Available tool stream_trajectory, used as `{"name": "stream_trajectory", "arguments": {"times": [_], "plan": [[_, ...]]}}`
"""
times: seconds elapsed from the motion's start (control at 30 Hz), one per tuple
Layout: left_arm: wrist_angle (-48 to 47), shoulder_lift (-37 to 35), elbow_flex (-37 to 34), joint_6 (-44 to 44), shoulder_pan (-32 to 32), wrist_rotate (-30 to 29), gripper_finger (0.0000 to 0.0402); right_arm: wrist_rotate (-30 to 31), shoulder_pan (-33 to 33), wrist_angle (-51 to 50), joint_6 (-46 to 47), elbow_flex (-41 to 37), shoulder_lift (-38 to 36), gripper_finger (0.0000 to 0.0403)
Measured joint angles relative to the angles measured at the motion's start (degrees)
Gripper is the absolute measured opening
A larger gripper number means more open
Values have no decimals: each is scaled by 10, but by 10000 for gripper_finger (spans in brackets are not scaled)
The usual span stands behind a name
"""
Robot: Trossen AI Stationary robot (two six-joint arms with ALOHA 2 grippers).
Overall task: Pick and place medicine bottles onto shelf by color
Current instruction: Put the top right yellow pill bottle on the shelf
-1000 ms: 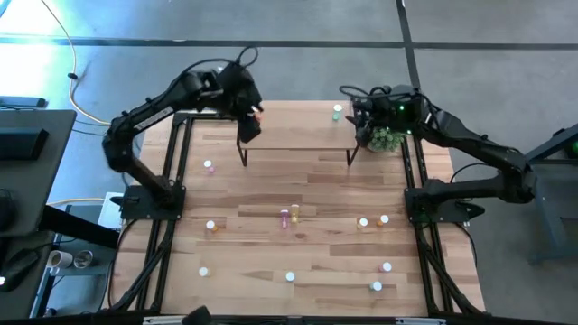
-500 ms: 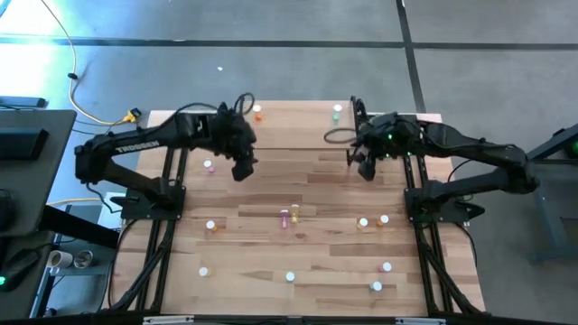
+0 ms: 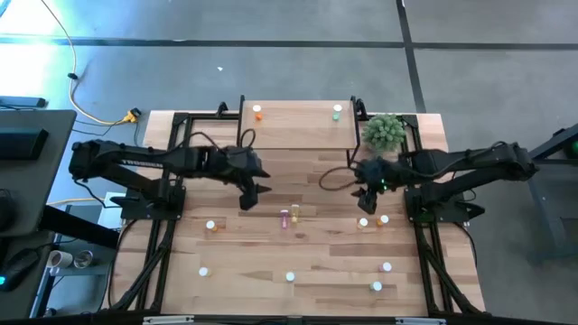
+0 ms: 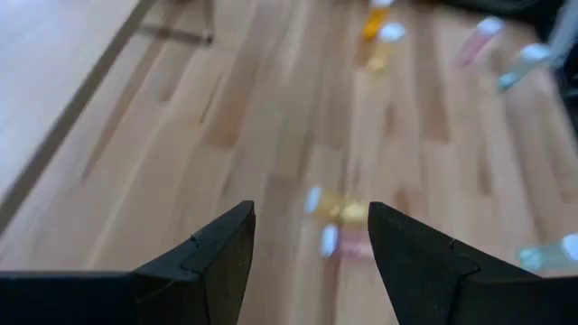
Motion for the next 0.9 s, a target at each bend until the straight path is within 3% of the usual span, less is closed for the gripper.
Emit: {"name": "stream_trajectory", "arguments": {"times": [0.27, 0.5, 0.9], "plan": [[124, 0, -38, 2, -45, -4, 207, 51, 116, 0, 60, -36, 0, 191], [138, 0, -38, 2, -44, -32, 207, 141, 212, -3, 120, -39, 3, 191], [135, 0, -38, -14, -40, -33, 207, 176, 306, -37, 284, -38, 34, 191]]}}
